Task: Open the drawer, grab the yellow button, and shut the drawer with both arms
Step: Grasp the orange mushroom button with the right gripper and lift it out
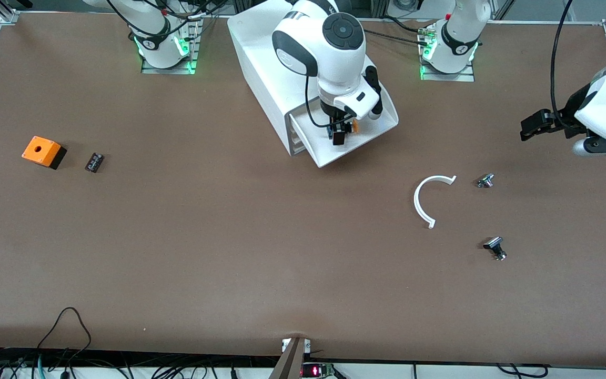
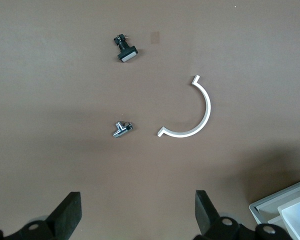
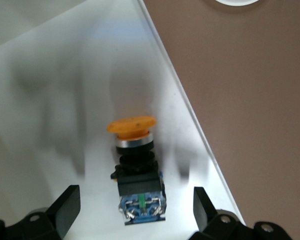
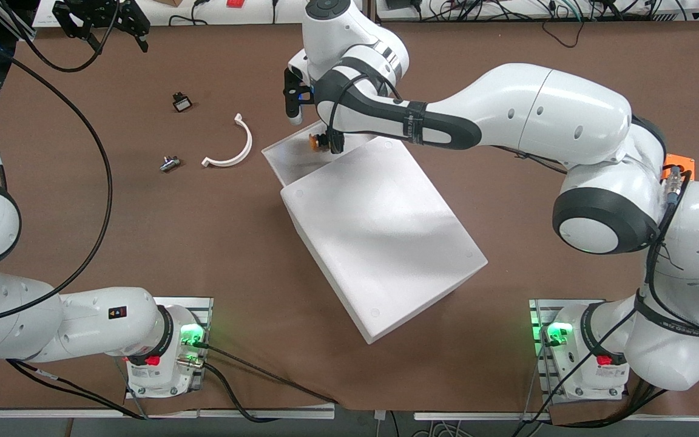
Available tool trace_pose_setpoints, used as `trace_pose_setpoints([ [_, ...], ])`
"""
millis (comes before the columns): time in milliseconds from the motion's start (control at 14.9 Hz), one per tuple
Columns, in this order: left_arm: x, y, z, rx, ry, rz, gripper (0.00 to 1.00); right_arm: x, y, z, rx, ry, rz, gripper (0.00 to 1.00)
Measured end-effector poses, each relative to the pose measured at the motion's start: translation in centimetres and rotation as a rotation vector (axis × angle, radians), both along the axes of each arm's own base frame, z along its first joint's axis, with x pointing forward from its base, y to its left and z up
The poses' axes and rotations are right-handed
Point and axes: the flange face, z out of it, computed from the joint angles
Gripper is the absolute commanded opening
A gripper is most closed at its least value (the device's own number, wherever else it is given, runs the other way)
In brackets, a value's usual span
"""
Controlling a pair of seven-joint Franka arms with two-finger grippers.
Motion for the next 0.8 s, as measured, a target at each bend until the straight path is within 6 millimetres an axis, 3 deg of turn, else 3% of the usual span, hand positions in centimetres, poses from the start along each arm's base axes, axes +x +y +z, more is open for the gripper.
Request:
trace_pose_setpoints([
  [201,0.0,0.0,0.0,0.0,0.0,0.0,1.0,0.5,0.4,-1.1,0.022,-0.012,-0.004,1.0],
  [402,0.0,-0.1,0.0,0.0,0.0,-0.001,1.0,0.7,0.5,-2.1,0.012,-0.022,0.001,0.73],
  [804,0.0,-0.2,0.0,0.0,0.0,-0.002,1.0,0.8,0.6,-1.6,0.007,-0.047,0.009,0.39],
])
